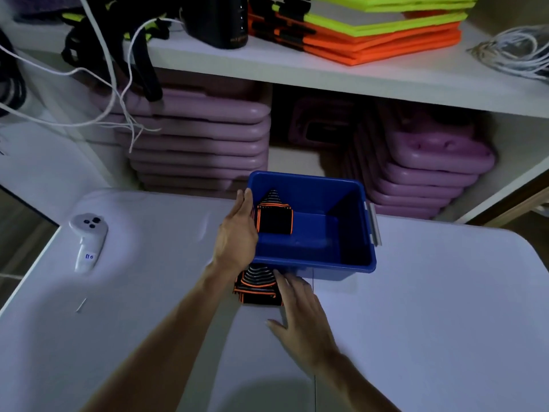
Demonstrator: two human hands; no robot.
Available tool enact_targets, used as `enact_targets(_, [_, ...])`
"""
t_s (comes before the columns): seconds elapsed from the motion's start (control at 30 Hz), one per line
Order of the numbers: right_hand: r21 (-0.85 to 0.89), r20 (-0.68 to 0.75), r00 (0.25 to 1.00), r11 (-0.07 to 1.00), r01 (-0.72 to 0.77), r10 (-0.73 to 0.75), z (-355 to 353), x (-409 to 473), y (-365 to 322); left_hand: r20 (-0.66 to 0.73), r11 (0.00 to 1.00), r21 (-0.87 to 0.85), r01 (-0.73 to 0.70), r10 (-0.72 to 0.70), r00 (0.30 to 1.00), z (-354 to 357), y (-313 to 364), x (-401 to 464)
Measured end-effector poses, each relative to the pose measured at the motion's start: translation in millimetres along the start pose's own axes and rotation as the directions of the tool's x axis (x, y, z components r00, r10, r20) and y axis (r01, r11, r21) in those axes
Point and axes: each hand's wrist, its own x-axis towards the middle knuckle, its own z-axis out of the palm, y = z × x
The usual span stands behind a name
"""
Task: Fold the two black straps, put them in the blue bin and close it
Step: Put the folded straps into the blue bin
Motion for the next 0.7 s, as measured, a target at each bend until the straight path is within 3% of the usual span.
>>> enact_targets(0.17, [-0.077, -0.089, 0.994, 0.995, 0.061, -0.067, 12.9, 14.3, 1.5, 0.009, 0.999, 0.033, -0.009, 0.008, 1.0, 0.1, -2.1, 0.0])
enact_targets(0.37, [-0.116, -0.09, 0.983, 0.982, 0.149, -0.16, 16.0, 10.3, 13.5, 0.012, 0.999, 0.047, -0.015, 0.015, 1.0, -0.6, -1.5, -0.4])
enact_targets(0.7, [0.065, -0.028, 0.973, 0.971, 0.23, -0.229, -31.7, -19.3, 5.8, 0.026, 0.998, 0.056, -0.037, 0.036, 0.999, 0.7, -8.5, 1.6])
